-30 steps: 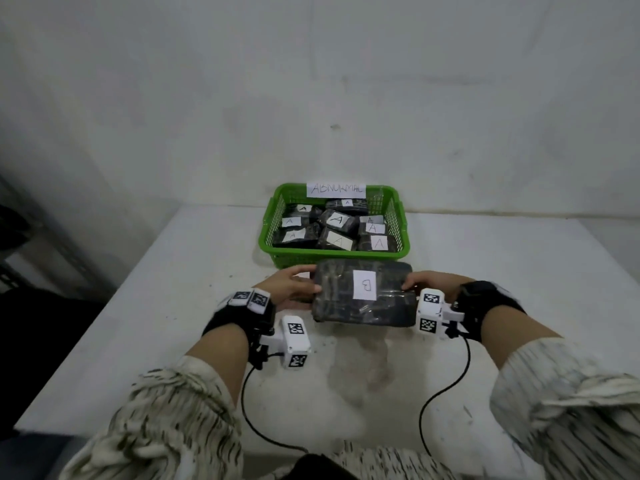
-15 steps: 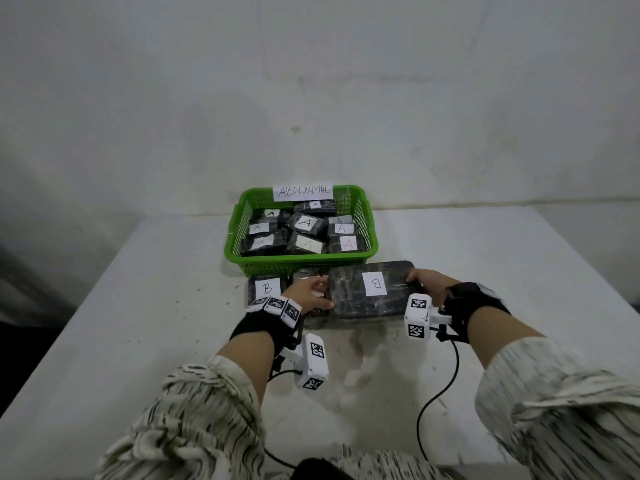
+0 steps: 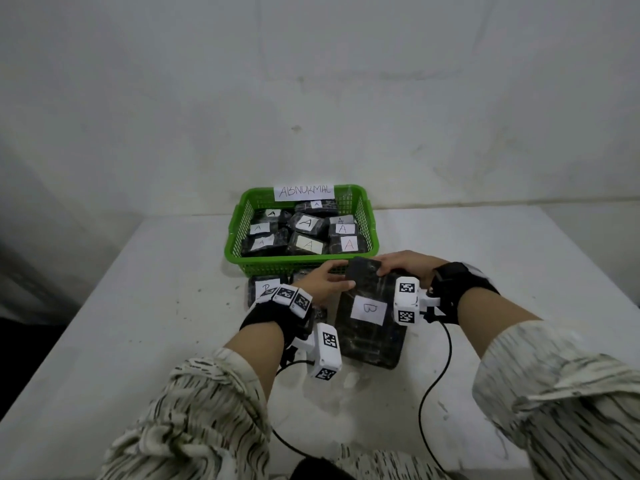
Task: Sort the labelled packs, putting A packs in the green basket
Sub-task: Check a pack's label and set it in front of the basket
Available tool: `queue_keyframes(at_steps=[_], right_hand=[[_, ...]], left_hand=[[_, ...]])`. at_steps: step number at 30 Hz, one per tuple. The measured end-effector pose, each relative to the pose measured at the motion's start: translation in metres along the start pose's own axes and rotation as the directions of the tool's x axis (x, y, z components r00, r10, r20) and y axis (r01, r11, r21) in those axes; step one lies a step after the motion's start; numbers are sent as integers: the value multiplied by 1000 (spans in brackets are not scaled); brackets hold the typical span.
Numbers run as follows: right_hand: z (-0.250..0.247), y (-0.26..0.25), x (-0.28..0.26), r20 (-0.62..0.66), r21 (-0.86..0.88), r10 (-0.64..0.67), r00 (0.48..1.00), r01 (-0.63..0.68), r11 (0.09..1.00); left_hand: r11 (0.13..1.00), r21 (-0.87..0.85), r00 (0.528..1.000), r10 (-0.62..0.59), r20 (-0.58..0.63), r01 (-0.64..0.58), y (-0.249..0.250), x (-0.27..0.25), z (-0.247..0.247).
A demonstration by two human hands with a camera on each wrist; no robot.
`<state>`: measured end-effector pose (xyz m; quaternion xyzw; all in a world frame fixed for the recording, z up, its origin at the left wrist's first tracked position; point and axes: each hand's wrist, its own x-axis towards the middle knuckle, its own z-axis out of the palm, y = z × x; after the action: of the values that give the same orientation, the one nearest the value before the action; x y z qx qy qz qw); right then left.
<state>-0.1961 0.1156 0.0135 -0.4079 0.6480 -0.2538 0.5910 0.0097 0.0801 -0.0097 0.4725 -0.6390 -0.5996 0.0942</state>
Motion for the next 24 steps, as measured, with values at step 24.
queue_keyframes(at_steps=[24], right_hand=[[-31, 60, 5, -311, 1, 262, 914, -276, 961]], left_hand=[[961, 270, 978, 6, -208, 52, -20, 6, -6]])
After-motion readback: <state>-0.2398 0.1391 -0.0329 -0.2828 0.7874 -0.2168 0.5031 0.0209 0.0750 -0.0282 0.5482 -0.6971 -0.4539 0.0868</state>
